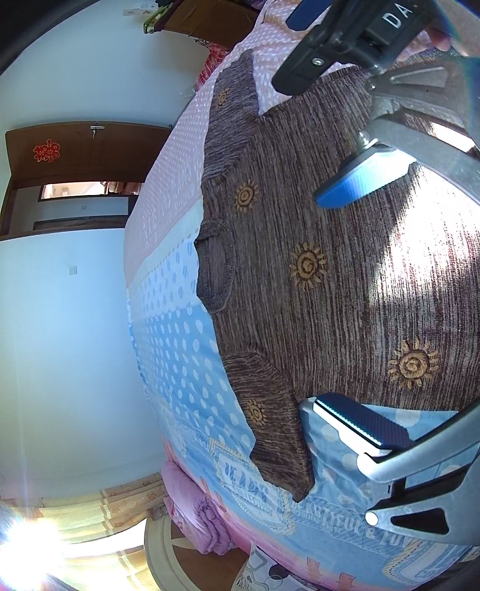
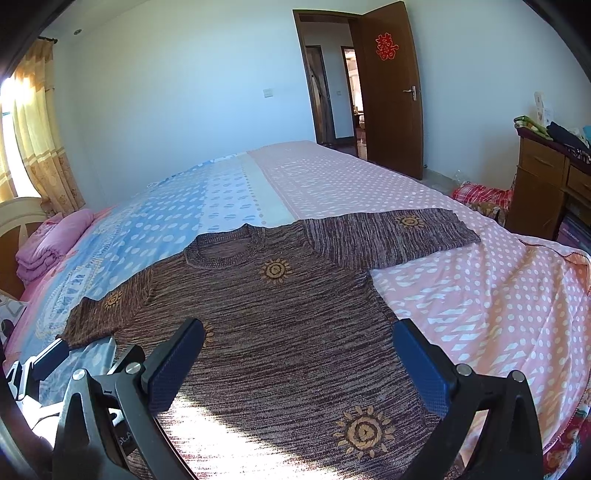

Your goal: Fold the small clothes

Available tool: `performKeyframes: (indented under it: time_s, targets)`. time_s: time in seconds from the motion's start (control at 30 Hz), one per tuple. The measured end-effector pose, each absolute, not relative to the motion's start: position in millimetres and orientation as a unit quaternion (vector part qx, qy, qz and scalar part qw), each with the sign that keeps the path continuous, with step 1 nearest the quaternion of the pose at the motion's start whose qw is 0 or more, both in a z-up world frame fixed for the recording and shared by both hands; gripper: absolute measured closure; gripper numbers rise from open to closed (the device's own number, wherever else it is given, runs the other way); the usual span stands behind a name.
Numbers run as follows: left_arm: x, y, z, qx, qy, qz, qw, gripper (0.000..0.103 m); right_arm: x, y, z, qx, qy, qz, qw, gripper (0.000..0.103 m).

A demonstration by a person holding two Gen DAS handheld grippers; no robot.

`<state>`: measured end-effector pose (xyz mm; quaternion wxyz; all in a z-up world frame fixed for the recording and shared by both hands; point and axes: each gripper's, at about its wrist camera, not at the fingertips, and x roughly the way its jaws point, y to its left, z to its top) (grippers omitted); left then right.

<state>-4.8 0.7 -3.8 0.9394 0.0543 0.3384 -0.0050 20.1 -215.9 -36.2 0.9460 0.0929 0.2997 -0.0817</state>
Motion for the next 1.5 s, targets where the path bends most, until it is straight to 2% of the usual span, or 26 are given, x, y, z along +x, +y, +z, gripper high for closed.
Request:
performKeyframes:
  time_s: [0.97,1.5]
  targets:
    - [-6,5,-5,0.05,0.336,0.008,0.941,0.001,20,-216,-37,0.09,0.304,-0.082,0.945,0.001]
    - [15,20,-17,0.027,0.362,-0.004,0.932,0.0,44,-238,-32,0.083,0.315,-0.093,0.941,0.001]
